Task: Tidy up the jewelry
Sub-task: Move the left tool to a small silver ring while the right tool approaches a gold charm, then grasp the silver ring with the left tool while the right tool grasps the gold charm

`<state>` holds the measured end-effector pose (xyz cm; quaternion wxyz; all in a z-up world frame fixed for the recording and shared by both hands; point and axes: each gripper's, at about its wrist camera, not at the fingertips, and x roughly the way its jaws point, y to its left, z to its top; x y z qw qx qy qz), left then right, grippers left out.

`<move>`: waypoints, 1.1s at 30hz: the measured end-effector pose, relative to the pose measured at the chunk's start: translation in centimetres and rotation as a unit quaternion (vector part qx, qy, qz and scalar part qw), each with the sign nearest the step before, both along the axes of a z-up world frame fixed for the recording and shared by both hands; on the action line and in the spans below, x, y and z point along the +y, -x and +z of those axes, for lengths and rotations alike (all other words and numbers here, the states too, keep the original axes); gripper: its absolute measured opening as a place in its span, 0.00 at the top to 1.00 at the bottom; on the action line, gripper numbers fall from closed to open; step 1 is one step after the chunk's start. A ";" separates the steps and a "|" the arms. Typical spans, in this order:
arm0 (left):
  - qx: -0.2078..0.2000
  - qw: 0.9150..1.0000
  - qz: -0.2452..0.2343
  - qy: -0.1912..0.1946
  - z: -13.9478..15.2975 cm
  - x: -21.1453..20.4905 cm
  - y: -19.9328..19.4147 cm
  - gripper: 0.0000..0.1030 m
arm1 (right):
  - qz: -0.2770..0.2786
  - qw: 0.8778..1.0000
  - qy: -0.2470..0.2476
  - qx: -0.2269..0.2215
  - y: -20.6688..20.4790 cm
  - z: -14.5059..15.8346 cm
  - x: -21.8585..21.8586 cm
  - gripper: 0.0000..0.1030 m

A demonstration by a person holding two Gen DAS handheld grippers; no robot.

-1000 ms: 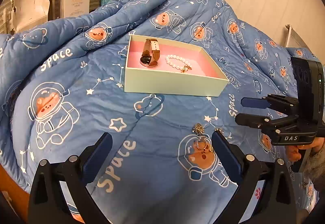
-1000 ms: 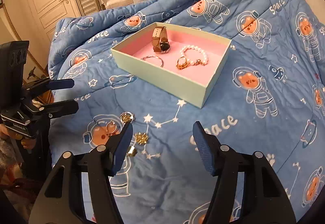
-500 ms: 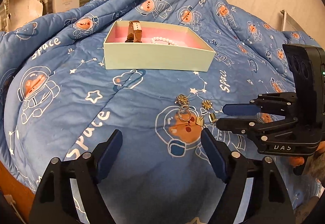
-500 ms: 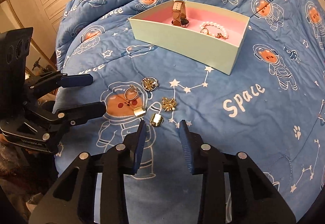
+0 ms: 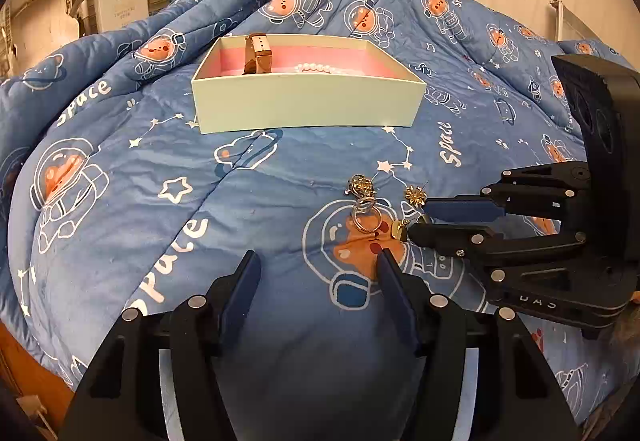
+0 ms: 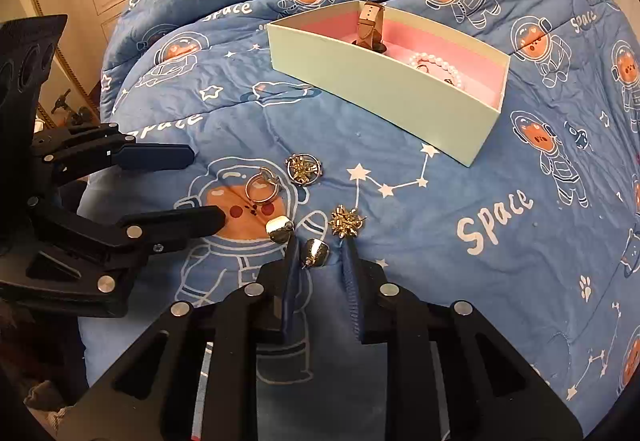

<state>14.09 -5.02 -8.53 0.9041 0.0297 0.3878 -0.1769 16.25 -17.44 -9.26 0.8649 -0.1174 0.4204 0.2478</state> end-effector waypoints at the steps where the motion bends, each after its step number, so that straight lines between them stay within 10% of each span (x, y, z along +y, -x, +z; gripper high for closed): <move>1: -0.001 1.000 -0.003 -0.003 0.0 -0.2 -0.1 0.45 | -0.002 1.000 -0.003 0.001 0.0 0.0 -0.2 0.83; 33: 0.010 0.999 -0.023 0.023 0.3 -2.2 -1.9 0.83 | -0.052 0.997 -0.054 0.033 0.6 0.1 -2.2 0.86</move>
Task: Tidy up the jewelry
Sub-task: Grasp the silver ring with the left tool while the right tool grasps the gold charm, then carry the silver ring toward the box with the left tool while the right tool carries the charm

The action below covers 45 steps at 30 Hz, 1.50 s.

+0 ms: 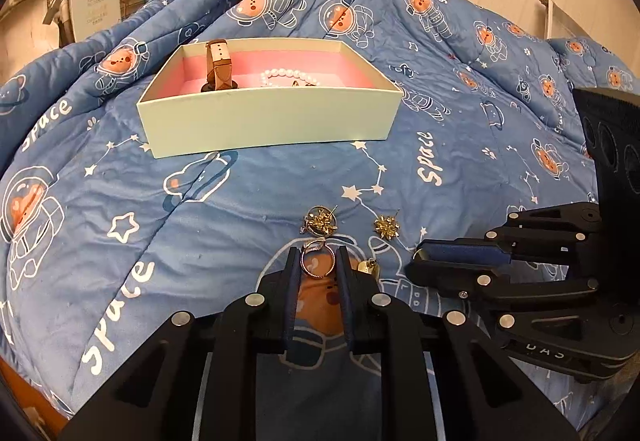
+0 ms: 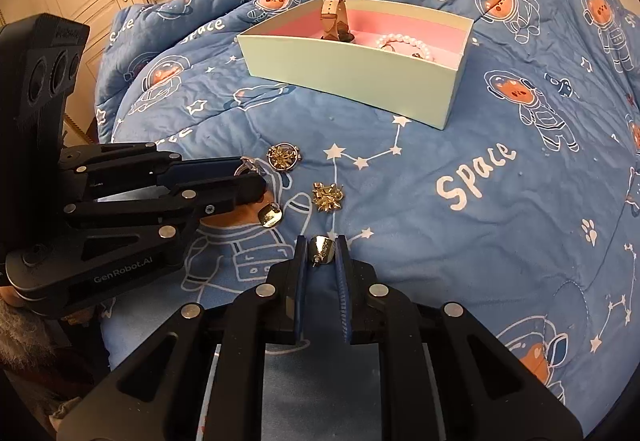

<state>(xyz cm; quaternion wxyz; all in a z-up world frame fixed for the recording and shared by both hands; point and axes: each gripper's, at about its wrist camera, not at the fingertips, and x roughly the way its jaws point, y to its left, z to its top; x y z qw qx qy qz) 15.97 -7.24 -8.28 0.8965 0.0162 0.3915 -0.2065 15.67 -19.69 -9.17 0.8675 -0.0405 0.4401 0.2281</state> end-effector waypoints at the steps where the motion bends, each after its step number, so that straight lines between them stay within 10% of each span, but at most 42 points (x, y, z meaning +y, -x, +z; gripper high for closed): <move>1: 0.001 1.000 0.001 0.004 0.0 0.2 0.1 0.83 | -0.001 1.000 -0.003 0.002 0.0 0.0 -0.1 0.86; 45: -0.021 0.999 0.013 0.036 6.6 2.7 -3.4 0.83 | 0.041 0.998 -0.050 -0.026 -4.9 7.1 0.8 0.86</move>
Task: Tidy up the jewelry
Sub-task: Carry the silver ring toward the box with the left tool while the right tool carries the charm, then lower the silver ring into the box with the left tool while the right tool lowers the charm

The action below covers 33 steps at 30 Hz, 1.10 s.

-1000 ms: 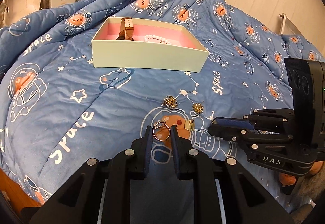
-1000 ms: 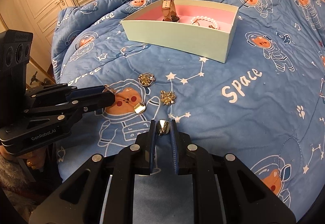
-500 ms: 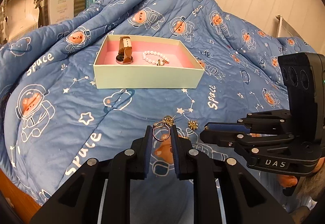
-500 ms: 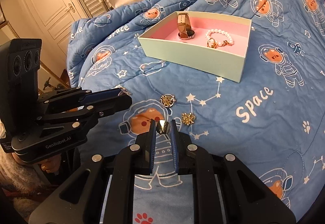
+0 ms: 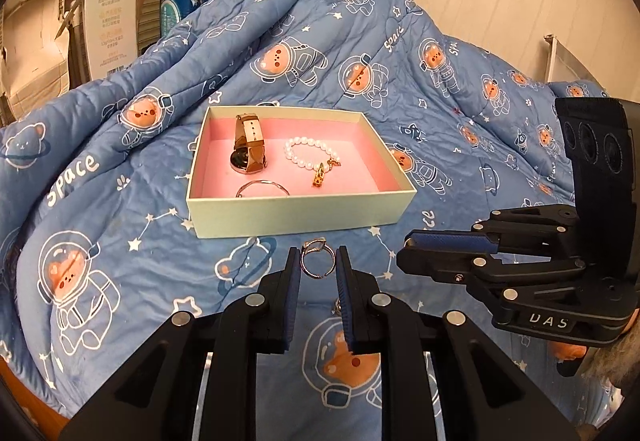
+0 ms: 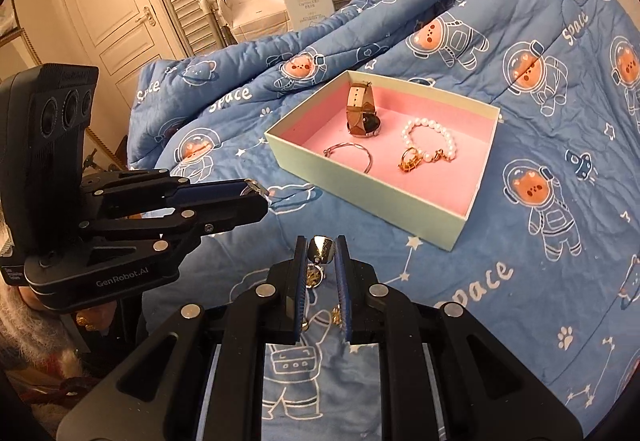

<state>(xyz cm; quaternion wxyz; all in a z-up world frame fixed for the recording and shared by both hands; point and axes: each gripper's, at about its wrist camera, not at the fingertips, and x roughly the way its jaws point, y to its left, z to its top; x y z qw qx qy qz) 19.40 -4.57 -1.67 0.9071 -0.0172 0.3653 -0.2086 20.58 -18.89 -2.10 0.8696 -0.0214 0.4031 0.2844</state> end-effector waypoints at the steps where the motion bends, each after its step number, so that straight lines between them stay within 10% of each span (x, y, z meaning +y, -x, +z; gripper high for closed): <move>1: 0.001 1.000 0.000 0.002 0.1 0.0 -0.5 0.83 | -0.001 1.000 0.004 -0.003 -0.5 0.2 0.0 0.86; 33: 0.109 0.991 -0.042 -0.068 -2.2 -4.0 -14.5 0.83 | -0.035 0.993 0.077 0.078 -17.4 -2.2 0.3 0.86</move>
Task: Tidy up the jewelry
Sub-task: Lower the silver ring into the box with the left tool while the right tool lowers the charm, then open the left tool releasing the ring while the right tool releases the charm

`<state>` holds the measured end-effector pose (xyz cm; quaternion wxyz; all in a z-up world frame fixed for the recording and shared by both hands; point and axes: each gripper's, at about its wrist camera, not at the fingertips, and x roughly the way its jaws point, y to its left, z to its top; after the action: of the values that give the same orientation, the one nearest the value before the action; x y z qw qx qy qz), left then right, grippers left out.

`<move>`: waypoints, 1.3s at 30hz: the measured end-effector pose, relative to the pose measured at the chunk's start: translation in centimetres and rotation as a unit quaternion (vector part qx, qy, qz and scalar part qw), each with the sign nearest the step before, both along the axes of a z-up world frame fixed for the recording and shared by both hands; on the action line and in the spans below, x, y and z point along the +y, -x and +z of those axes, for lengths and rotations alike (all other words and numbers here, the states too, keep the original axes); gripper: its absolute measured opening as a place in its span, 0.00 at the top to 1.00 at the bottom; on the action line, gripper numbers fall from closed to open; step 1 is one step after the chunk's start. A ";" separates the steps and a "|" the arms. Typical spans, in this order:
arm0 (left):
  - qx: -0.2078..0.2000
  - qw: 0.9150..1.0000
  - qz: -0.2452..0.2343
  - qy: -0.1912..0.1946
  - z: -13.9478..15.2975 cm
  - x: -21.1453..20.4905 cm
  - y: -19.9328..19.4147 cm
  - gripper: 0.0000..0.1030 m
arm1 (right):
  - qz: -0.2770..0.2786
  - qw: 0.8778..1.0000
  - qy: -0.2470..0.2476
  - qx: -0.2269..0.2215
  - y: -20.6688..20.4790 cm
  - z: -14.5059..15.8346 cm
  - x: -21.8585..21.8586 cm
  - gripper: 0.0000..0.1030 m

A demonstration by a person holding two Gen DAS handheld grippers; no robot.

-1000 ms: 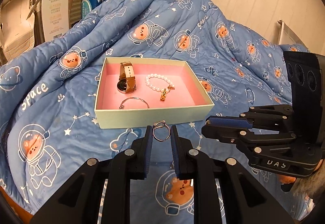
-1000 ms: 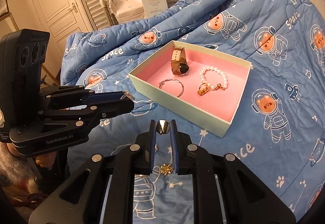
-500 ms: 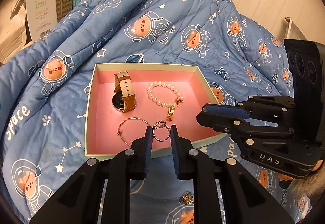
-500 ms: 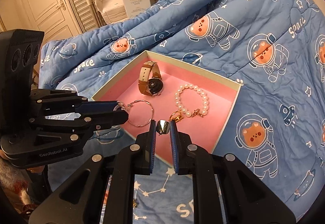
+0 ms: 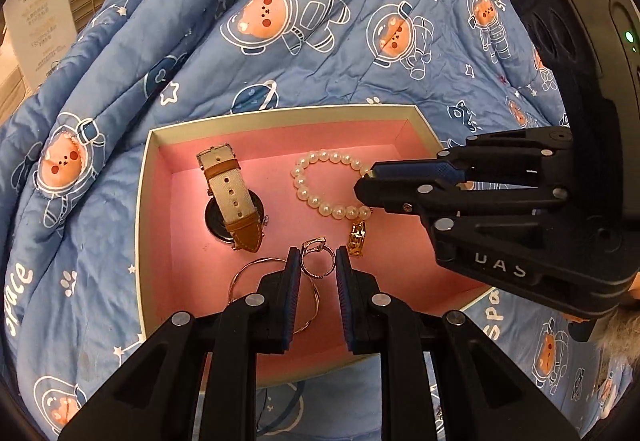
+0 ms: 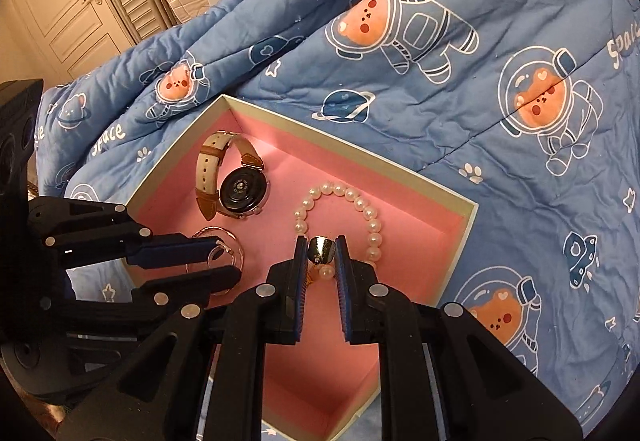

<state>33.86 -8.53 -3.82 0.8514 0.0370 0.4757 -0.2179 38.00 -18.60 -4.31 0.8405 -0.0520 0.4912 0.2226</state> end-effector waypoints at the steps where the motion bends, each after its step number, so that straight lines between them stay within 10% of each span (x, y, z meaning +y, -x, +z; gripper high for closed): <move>1: 0.002 1.000 -0.001 -0.002 -0.1 -0.1 -0.2 0.83 | -0.001 1.000 0.003 0.004 -0.3 -0.2 0.1 0.86; 24: 0.017 1.000 0.003 -0.004 -1.2 -0.5 -1.7 0.81 | 0.031 0.995 0.093 -0.003 -3.0 -1.8 2.5 0.86; 29: -0.001 1.000 0.007 -0.002 -0.4 0.0 -0.7 0.66 | 0.034 0.994 0.099 -0.009 -2.8 -2.0 2.7 0.86; 33: -0.025 1.000 0.007 0.003 0.7 0.5 0.9 0.54 | 0.033 0.996 0.080 -0.016 -2.1 -1.4 2.2 0.61; 39: -0.049 0.999 0.011 0.020 2.1 1.9 3.9 0.41 | 0.028 0.998 0.053 -0.034 -0.8 0.0 1.5 0.54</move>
<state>29.95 -6.68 -1.70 0.8765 0.0257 0.4295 -0.2160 38.83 -17.10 -4.33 0.8462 -0.1178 0.4721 0.2173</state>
